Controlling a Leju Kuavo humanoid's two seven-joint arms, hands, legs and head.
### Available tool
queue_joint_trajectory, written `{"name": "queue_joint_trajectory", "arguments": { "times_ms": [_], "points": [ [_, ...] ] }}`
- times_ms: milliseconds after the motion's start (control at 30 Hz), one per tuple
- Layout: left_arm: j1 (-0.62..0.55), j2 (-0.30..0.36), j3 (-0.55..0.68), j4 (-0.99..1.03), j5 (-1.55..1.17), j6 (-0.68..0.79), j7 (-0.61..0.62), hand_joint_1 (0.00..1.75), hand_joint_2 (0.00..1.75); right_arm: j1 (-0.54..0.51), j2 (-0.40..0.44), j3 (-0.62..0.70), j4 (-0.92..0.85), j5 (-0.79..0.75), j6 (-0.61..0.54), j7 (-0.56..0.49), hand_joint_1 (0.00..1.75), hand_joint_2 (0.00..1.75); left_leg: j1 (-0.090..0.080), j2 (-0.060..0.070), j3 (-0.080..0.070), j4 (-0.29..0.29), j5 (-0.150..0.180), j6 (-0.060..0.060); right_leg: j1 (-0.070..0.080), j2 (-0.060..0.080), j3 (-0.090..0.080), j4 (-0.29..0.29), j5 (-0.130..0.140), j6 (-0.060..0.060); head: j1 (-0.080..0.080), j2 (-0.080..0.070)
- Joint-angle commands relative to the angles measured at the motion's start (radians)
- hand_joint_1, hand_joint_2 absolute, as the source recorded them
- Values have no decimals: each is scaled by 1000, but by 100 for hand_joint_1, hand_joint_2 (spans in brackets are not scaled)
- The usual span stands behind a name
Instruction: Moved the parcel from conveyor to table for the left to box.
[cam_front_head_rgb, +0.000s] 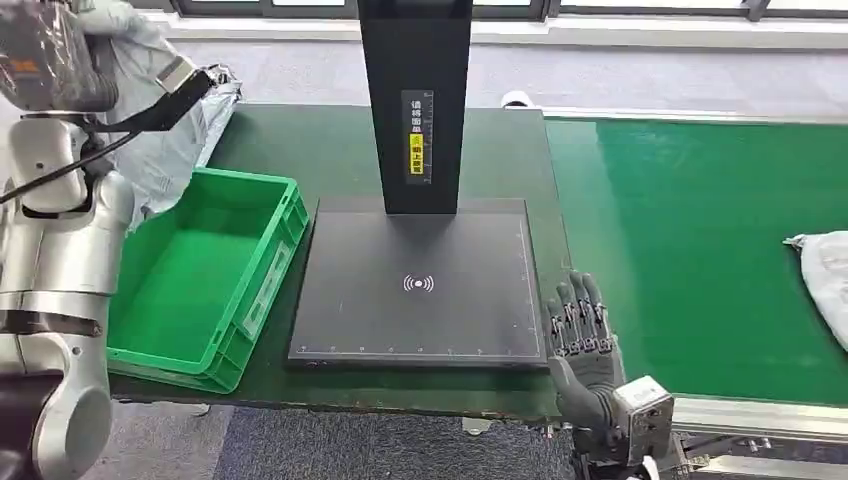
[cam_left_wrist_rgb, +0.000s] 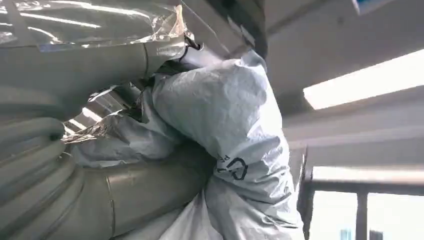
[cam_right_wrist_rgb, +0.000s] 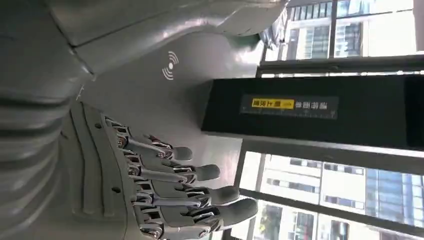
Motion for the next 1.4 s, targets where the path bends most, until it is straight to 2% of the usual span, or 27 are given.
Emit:
{"name": "queue_joint_trajectory", "arguments": {
  "times_ms": [33,200,267,300,333,400,467,600,633,800,867,900,967,1000,1067,1167,1333,1400],
  "points": [
    [141,-2,20,115,107,-72,-111,175,175,49,-33,-87,-32,-3,4,-3,0,175,-1,2,5,-4,0,1,0,-4,5,-4,0,0,0,0],
    [251,4,-2,29,226,-163,-199,175,175,54,-15,-102,-49,0,16,-2,0,175,-1,4,5,-4,-1,1,0,-3,5,-4,0,-1,0,0],
    [312,16,-12,-17,285,-211,-246,161,175,47,-6,-111,-54,5,23,3,0,175,-1,3,3,-3,-1,1,0,-2,4,-3,0,-1,0,0],
    [340,17,-9,-42,332,-242,-277,17,175,46,-4,-114,-54,6,27,5,0,175,-1,4,4,-3,-1,1,0,-3,4,-3,-1,-1,0,0],
    [374,20,-4,-70,385,-274,-308,0,175,46,-2,-117,-53,7,31,8,0,175,-1,4,3,-2,-2,0,0,-1,2,-2,-1,-1,0,0],
    [426,30,-4,-107,421,-303,-334,3,175,48,-3,-121,-49,8,36,9,0,175,-1,4,3,-2,-2,0,0,0,1,-2,-1,-1,0,0],
    [473,26,5,-134,426,-308,-337,0,175,56,-1,-123,-42,13,34,7,0,175,-1,4,2,-2,-2,0,0,0,2,-2,-1,-2,0,0],
    [492,8,25,-144,408,-295,-305,0,175,58,6,-122,-43,18,34,1,0,175,0,3,4,-3,-2,0,1,-3,4,-4,-2,-3,0,0],
    [486,1,43,-136,419,-296,-297,0,0,54,6,-120,-43,21,35,3,0,175,0,3,2,-2,-2,0,1,-2,2,-2,-2,-3,0,0],
    [476,-19,107,-128,457,-290,-258,0,0,51,4,-122,-33,23,31,10,0,175,0,3,2,-2,-2,0,1,-4,2,-3,-1,-3,0,0],
    [460,-69,215,-134,599,-287,-232,0,0,52,8,-120,-22,25,26,12,0,175,0,3,2,-2,-2,0,1,-4,2,-3,-1,-3,0,0],
    [459,-72,231,-141,630,-295,-236,0,0,50,9,-118,-18,26,25,12,0,175,0,1,1,-1,-2,0,1,-3,1,-2,-2,-3,0,0],
    [461,-97,305,-177,860,-395,-294,0,0,44,8,-113,-7,28,19,14,0,175,0,1,0,-1,-2,-1,1,-3,1,-2,-2,-3,0,0],
    [467,-91,304,-185,868,-399,-291,0,0,41,7,-111,-2,27,16,14,0,175,1,2,1,-1,-2,0,2,-3,2,-2,-2,-3,0,0],
    [482,-103,347,-228,1125,-540,-326,0,0,34,-1,-107,8,22,6,15,0,175,1,3,2,-2,-2,0,2,-2,2,-3,-2,-3,0,0],
    [499,-109,359,-289,1251,-575,-342,0,0,29,-5,-110,8,15,0,19,0,175,1,6,7,-7,-1,1,3,-6,8,-8,-1,-4,0,0],
    [528,-144,335,-428,1334,-531,-369,0,0,28,3,-129,0,12,-3,39,0,175,1,5,2,-2,-2,1,3,-3,3,-4,-1,-3,0,0],
    [581,-167,311,-483,1380,-521,-375,0,0,33,-5,-136,9,24,-4,69,0,175,1,3,3,-3,-2,0,2,-5,4,-4,-2,-3,0,0]
  ]
}}
